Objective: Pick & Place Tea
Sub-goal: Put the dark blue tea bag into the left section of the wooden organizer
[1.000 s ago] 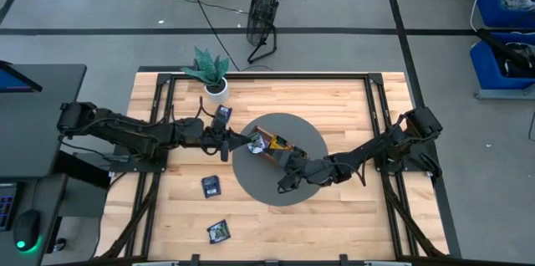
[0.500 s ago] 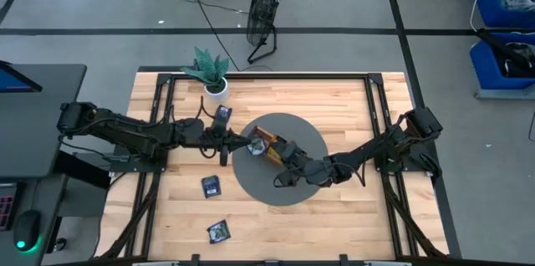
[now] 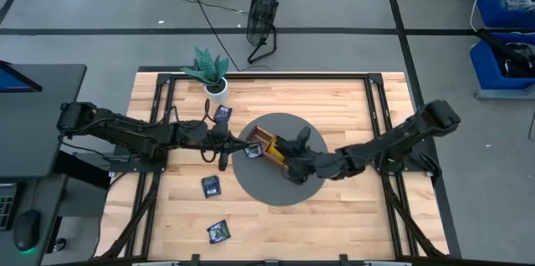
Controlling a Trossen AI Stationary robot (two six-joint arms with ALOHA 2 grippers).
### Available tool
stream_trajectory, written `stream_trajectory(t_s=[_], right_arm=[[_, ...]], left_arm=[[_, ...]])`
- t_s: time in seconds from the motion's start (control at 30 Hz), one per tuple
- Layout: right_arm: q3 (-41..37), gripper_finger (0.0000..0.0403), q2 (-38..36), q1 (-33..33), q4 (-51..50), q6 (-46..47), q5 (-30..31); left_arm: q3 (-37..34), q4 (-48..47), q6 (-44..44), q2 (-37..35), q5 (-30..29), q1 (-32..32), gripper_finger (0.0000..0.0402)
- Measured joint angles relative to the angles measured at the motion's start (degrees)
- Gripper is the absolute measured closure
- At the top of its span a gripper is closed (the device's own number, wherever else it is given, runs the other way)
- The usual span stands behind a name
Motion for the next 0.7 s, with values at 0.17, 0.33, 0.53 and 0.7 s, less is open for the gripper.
stream_trajectory(t_s=[0.17, 0.33, 0.53, 0.7], right_arm=[[0.0, 0.033, -4.5, -2.8, -5.7, 18.1, -11.6], [0.0, 0.033, -5.3, -5.5, -6.9, 28.2, -19.6], [0.0, 0.0308, -5.4, -9.1, -8.4, 38.9, -27.3], [0.0, 0.0246, -5.4, -12.1, -8.4, 48.7, -33.1]], left_arm=[[0.0, -1.5, 5.7, 0.0, 0.0, 0.0, 0.04], [0.0, -1.6, 9.6, 0.0, -0.1, 0.0, 0.04], [0.0, -2.4, 13.5, 0.0, -0.2, 0.0, 0.04], [0.0, -2.5, 16.3, 0.0, -0.2, 0.0, 0.04]])
